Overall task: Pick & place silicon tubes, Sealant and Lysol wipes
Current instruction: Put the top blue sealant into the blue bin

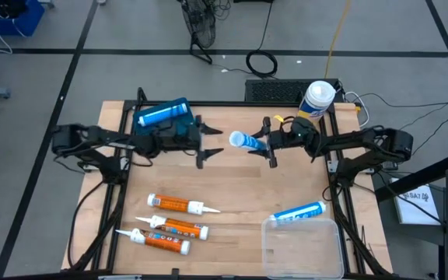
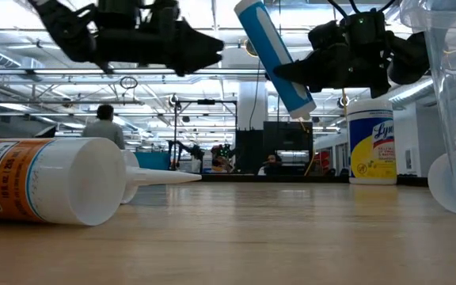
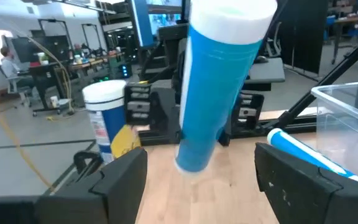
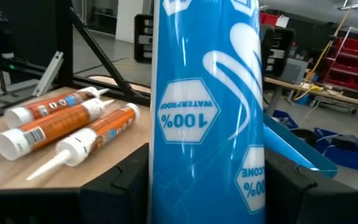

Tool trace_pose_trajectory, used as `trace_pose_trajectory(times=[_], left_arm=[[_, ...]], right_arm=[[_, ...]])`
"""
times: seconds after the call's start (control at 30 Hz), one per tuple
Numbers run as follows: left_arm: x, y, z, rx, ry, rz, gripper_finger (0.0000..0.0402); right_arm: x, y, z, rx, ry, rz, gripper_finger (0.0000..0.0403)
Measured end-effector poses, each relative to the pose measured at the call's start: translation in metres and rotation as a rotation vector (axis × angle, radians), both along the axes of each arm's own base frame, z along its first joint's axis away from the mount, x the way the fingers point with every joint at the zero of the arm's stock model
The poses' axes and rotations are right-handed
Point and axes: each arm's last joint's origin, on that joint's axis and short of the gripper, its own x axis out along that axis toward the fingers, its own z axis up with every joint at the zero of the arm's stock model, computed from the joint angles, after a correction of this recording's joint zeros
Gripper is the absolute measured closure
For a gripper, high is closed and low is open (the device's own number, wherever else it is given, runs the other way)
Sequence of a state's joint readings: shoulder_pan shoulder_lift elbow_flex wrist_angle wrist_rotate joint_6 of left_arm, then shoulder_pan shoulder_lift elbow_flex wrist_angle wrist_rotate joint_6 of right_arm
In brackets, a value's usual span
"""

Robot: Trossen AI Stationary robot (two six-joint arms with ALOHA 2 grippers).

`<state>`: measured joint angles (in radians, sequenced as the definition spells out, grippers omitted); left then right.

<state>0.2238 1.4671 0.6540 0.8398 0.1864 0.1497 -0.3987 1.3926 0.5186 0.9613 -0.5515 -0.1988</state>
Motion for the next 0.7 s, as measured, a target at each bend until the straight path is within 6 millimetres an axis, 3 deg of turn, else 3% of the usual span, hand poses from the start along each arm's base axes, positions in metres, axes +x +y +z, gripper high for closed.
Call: trace_pose_trajectory(times=[0.4,0.7], left_arm=[[0.074,-0.014,0.016,0.099,-0.048,-0.147,0.0117],[0.097,-0.030,0.028,0.062,-0.053,-0.204,0.0119]], right_arm=[[0.007,0.021,0.004,-0.011,-0.042,0.054,0.0204],[0.007,0.022,0.004,-0.016,-0.042,0.067,0.0204]])
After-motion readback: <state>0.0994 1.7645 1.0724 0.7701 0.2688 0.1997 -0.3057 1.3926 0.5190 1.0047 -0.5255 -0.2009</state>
